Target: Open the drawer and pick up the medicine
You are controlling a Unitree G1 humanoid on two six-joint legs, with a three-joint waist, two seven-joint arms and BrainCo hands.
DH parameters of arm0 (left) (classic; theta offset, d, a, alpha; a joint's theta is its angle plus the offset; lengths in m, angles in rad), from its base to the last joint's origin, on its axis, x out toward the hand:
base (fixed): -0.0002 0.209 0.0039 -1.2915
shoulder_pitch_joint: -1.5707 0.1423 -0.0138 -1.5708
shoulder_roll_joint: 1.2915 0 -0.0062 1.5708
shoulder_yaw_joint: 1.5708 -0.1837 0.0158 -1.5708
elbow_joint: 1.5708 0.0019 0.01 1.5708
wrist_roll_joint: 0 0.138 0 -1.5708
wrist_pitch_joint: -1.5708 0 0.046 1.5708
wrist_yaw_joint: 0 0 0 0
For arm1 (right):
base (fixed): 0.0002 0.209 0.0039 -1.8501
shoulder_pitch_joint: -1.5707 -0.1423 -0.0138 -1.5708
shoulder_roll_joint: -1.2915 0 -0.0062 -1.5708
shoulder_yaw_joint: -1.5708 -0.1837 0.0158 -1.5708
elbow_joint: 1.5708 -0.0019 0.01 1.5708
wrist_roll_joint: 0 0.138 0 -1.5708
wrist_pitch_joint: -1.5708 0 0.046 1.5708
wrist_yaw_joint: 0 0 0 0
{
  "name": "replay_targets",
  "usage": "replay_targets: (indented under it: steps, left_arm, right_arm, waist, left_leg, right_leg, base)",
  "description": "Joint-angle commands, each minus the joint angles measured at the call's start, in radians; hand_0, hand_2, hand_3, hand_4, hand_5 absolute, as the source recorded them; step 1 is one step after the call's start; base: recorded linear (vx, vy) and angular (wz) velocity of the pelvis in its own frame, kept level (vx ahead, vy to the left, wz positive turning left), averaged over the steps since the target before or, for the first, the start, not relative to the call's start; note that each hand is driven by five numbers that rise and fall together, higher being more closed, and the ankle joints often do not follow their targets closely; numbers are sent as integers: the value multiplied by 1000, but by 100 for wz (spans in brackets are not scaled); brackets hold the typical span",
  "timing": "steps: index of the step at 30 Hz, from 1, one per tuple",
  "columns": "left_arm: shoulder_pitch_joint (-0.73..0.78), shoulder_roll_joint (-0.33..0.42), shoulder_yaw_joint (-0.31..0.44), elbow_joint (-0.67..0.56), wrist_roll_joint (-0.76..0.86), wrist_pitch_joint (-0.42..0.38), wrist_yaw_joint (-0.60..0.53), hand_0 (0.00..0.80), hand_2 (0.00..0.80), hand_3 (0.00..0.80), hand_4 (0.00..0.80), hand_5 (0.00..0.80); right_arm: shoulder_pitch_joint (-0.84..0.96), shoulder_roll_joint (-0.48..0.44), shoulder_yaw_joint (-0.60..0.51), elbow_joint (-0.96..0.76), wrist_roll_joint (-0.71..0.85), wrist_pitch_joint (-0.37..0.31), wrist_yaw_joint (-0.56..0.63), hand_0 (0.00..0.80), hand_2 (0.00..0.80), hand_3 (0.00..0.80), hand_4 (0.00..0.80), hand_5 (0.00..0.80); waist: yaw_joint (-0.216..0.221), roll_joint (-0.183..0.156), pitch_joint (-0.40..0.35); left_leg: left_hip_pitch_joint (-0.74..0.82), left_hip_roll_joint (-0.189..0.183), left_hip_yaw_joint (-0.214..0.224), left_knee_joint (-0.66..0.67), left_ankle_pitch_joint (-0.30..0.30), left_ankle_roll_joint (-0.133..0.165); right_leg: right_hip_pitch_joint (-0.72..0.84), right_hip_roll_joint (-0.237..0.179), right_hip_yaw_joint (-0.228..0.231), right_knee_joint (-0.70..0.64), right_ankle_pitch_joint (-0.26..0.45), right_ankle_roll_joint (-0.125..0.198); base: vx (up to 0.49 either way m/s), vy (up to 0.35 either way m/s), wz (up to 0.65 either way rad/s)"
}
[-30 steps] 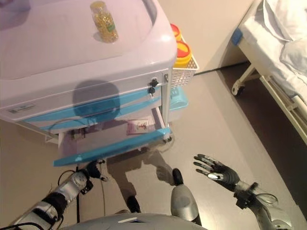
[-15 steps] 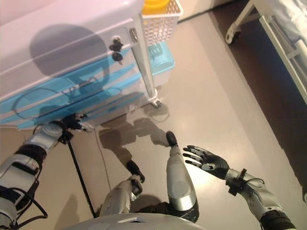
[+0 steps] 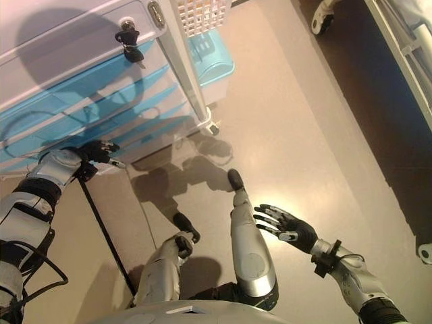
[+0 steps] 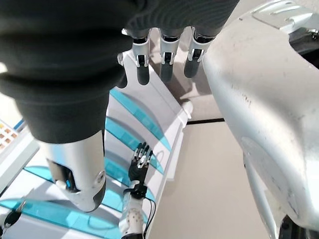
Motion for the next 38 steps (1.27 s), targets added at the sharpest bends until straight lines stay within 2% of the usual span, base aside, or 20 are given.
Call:
replay_targets:
  steps: [1,3,7,8,9,14,15,16,18,22,26,34,38]
  left_arm:
    - [-56,137,57,-4,-93,-6,-15,0,0,0,0,0]
    - [-29,121,78,-31,-136,8,-52,0,0,0,0,0]
    - [83,28,125,-154,-244,32,-116,0,0,0,0,0]
    - [116,5,134,-192,-278,39,-131,0,0,0,0,0]
    - [154,-19,145,-227,-309,58,-147,0,0,0,0,0]
    - [362,-156,170,-355,-364,94,-230,0,0,0,0,0]
    - [362,-156,171,-355,-364,94,-230,0,0,0,0,0]
    - [443,-209,168,-380,-380,96,-240,0,0,0,0,0]
    - [526,-269,167,-398,-400,99,-229,0,0,0,0,0]
    - [648,-371,198,-369,-429,101,-227,0,0,0,0,0]
    - [729,-458,225,-320,-462,103,-216,0,0,0,0,0]
    - [840,-517,253,-269,-525,90,-236,0,0,0,0,0]
    - [875,-547,279,-230,-607,66,-235,0,0,0,0,0]
  right_arm:
    - [49,35,2,-43,1,-51,-29,0,0,0,0,0]
    - [44,45,-4,-45,-6,-42,-49,0,0,0,0,0]
    - [19,64,-14,-58,-51,-23,-83,0,0,0,0,0]
    - [8,67,-15,-67,-63,-19,-94,0,0,0,0,0]
    - [3,72,-21,-73,-75,-8,-100,0,0,0,0,0]
    - [-26,96,-19,-79,-97,28,-213,0,0,0,0,0]
    - [-26,96,-19,-79,-97,28,-213,0,0,0,0,0]
    - [-35,116,-21,-71,-91,53,-261,0,0,0,0,0]
    - [-38,146,-18,-58,-87,68,-291,0,0,0,0,0]
    - [-43,223,2,9,-96,131,-348,0,0,0,0,0]
    - [-48,302,13,119,-141,189,-343,0,0,0,0,0]
    - [-61,384,3,282,-122,251,-348,0,0,0,0,0]
    - [-64,419,-18,400,-107,249,-342,0,0,0,0,0]
  waist:
    - [17,-43,-16]
    - [26,-43,-16]
    - [51,-37,-16]
    - [61,-43,-16]
    - [70,-41,-16]
    - [126,-27,-52]
    - [126,-27,-52]
    - [145,-21,-75]
    - [163,-16,-105]
    - [199,-2,-162]
    - [232,9,-220]
    - [296,29,-317]
    - [323,37,-363]
  left_leg:
    - [-43,-6,-44,129,13,17]
    - [-28,-10,-49,119,10,18]
    - [27,-19,-63,78,10,16]
    - [35,-22,-54,54,40,22]
    - [51,-24,-59,38,42,21]
    - [114,-39,-100,-63,66,15]
    - [114,-39,-100,-63,66,15]
    - [138,-44,-116,-102,80,13]
    - [156,-50,-137,-144,98,13]
    - [196,-50,-175,-219,131,9]
    - [226,-47,-209,-278,154,4]
    - [265,-52,-266,-355,185,-4]
    - [285,-56,-281,-396,199,-5]
  right_leg:
    - [32,-56,-38,50,-37,51]
    - [46,-58,-47,50,-40,51]
    - [103,-68,-69,39,-47,47]
    - [106,-74,-72,30,-25,41]
    - [122,-76,-82,27,-27,40]
    - [189,-77,-132,7,-40,33]
    - [189,-78,-132,7,-40,33]
    - [214,-72,-151,-3,-47,28]
    - [229,-63,-166,-12,-51,22]
    - [269,-45,-199,-31,-61,11]
    - [308,-35,-232,-55,-70,3]
    - [382,-29,-286,-106,-72,0]
    - [417,-32,-311,-130,-73,3]
  base:
    - [-21,-54,0]
    - [-2,-69,3]
    - [2,-86,8]
    - [-48,-139,13]
    - [-46,-151,17]
    - [39,-123,21]
    - [51,-128,29]
    - [60,-133,24]
    - [57,-159,18]
    - [53,-125,24]
    - [51,-96,24]
    - [34,-35,19]
    - [17,6,12]
